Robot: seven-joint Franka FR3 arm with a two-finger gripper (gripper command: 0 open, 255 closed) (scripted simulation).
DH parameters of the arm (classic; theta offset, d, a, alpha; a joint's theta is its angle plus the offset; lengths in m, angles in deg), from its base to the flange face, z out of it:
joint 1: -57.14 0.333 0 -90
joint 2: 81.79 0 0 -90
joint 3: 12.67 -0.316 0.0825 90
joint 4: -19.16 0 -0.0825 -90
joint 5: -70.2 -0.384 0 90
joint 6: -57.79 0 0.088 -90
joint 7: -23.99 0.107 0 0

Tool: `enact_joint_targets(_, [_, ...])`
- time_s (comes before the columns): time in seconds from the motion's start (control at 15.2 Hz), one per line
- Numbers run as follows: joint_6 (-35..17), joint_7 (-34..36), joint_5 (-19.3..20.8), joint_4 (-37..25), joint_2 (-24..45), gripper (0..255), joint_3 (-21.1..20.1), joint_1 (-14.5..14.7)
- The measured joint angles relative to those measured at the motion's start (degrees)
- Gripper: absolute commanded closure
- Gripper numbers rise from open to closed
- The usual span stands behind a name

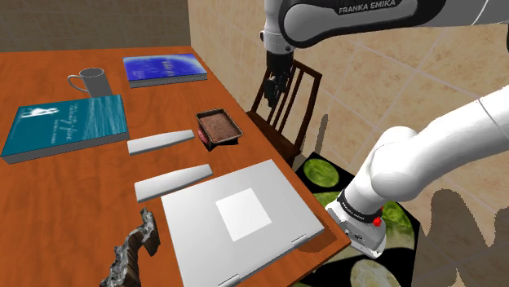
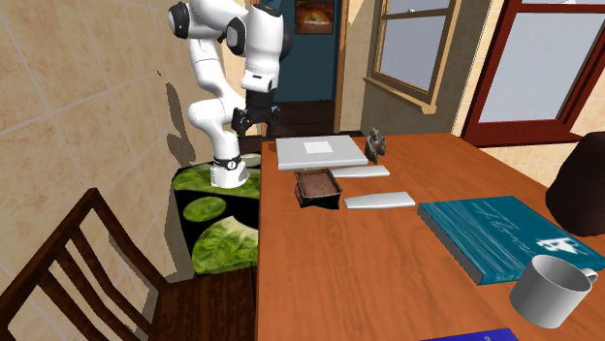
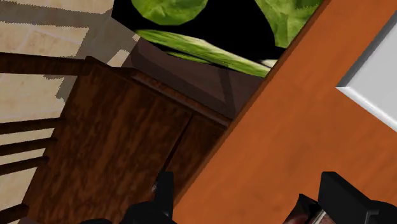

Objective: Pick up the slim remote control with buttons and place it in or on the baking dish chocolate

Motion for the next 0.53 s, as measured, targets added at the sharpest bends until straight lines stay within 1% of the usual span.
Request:
enact_joint_targets(0.26, [-4.9,-5.2,-0.5,-3.9,7.9,0,0.2,1.7])
enact_joint_targets(0.53, [-8.8,-10.3,-1.2,-9.0,15.8,0,-0.1,3.3])
